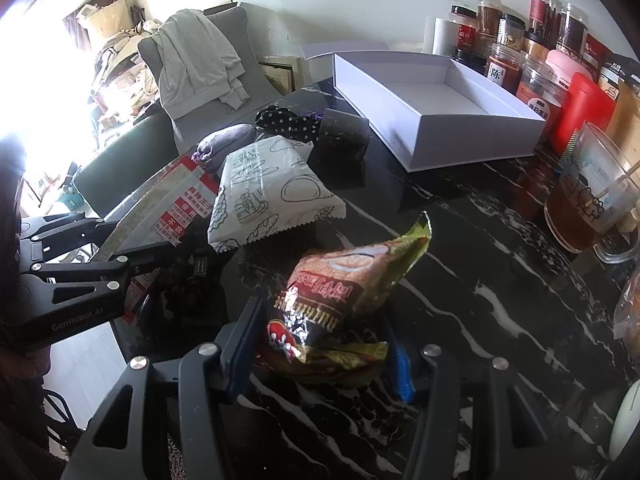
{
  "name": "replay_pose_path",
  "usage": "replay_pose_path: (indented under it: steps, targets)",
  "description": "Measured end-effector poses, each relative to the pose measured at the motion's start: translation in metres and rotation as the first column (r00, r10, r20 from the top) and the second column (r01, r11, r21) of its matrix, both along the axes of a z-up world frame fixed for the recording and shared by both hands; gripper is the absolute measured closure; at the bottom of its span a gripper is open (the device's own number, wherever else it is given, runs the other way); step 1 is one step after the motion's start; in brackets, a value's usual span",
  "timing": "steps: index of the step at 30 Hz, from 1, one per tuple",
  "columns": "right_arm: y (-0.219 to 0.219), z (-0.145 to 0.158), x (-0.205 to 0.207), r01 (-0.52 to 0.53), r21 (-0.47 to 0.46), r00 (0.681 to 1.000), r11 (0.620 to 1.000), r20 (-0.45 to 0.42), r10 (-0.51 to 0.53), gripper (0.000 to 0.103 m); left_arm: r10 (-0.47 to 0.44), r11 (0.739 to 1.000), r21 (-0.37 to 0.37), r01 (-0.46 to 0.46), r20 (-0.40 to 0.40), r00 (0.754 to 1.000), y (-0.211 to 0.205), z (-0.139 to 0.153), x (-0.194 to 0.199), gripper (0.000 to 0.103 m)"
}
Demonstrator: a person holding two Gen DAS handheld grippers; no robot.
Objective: Organize objects
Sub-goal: 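Carry the red packet and chips bag with both tools over the white box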
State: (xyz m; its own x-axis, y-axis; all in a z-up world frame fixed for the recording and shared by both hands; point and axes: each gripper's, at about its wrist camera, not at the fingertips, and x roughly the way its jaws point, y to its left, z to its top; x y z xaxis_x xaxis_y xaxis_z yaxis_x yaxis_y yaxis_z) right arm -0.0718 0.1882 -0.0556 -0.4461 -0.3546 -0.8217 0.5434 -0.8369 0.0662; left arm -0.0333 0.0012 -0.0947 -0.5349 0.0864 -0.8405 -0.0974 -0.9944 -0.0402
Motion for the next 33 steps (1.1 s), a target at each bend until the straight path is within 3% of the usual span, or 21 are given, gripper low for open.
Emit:
replay_pose_path:
  steps: [9, 14, 24, 33]
  targets:
    - [0.009, 0.007, 0.012, 0.000, -0.015, 1.000, 1.000, -0.017, 0.000, 0.047, 0.004, 0.999, 0.046, -0.003, -0.027, 1.000, 0.000, 0.015, 0.015, 0.094]
    - [0.015, 0.009, 0.017, 0.013, -0.022, 1.000, 1.000, -0.018, -0.013, 0.047, -0.037, 0.999, 0.024, 0.039, -0.052, 0.998, 0.009, 0.025, 0.023, 0.094]
    - [0.027, 0.016, 0.024, 0.027, -0.037, 0.999, 0.999, -0.038, -0.028, 0.047, -0.036, 0.999, -0.007, 0.036, -0.095, 0.995, 0.016, 0.050, 0.034, 0.094]
    - [0.040, 0.038, 0.033, 0.024, -0.051, 0.994, 0.998, -0.105, -0.030, 0.047, -0.055, 0.998, -0.017, 0.053, -0.136, 0.989, 0.027, 0.075, 0.039, 0.094]
